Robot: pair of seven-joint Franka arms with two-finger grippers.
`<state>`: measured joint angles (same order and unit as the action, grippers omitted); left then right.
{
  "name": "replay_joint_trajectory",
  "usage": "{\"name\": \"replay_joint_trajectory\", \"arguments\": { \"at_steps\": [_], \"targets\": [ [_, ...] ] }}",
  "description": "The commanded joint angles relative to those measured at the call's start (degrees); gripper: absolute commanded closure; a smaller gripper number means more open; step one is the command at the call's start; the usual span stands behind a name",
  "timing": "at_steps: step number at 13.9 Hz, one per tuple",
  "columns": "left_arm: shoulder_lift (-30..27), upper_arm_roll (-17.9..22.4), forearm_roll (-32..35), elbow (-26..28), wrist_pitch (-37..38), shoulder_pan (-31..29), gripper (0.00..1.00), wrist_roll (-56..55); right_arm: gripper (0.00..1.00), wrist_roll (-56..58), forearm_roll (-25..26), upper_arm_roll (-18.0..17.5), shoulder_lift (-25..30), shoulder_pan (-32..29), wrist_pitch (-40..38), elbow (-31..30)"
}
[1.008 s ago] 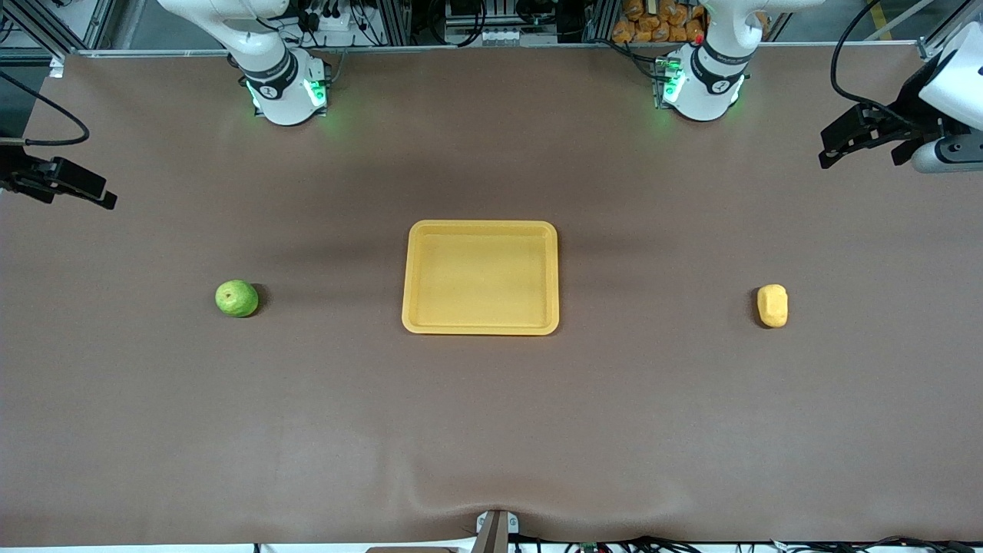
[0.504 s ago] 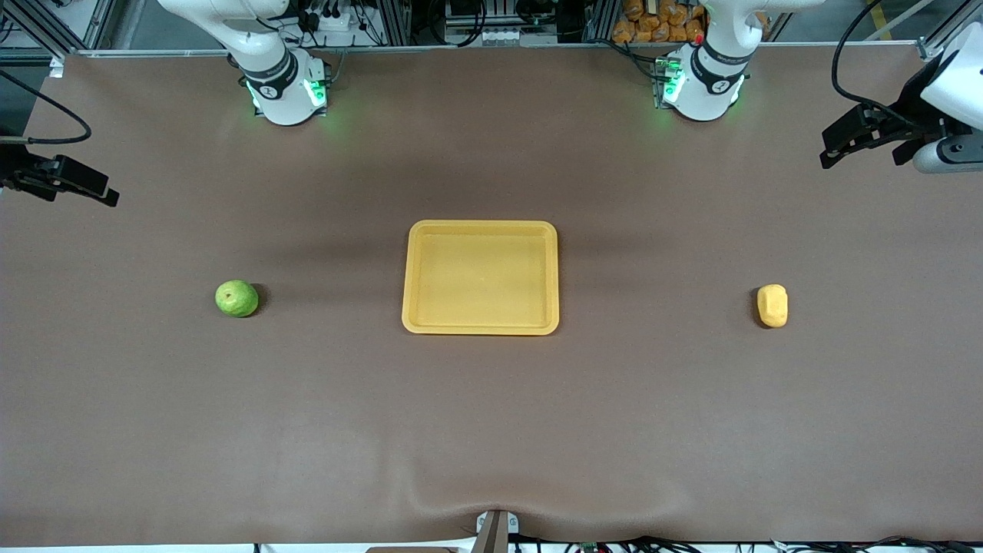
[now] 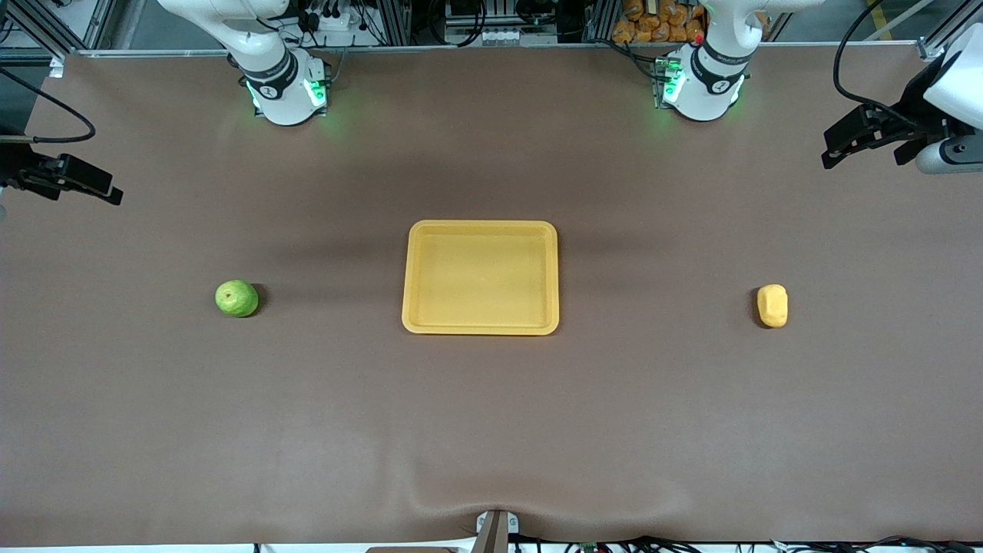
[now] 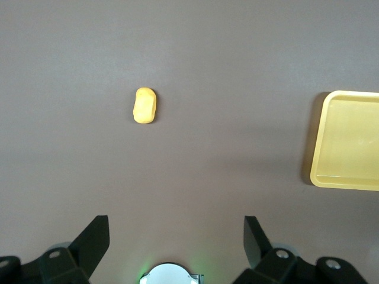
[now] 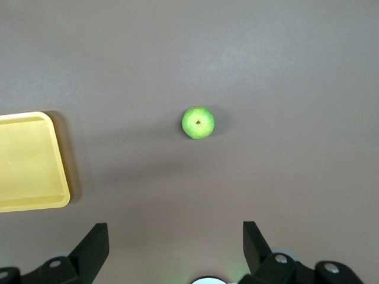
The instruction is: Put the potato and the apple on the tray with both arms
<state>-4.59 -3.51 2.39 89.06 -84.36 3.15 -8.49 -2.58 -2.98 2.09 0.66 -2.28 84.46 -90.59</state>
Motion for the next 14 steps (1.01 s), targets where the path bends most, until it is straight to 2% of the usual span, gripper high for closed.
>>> {"name": "replay_joint_trajectory", "arguments": {
  "at_steps": [1, 14],
  "targets": [
    [-0.16, 0.08, -0.2, 0.06, 0.95, 0.02, 0.0, 0.58, 0.0, 0.55, -0.36, -0.07, -0.74, -0.1, -0.43, 1.12],
    [2.92, 0.08, -0.2, 0.41, -1.15, -1.65, 0.0, 0.67, 0.0, 0.47, -0.8, -0.07, -1.62, -0.53, 0.36, 0.68]
  ]
}}
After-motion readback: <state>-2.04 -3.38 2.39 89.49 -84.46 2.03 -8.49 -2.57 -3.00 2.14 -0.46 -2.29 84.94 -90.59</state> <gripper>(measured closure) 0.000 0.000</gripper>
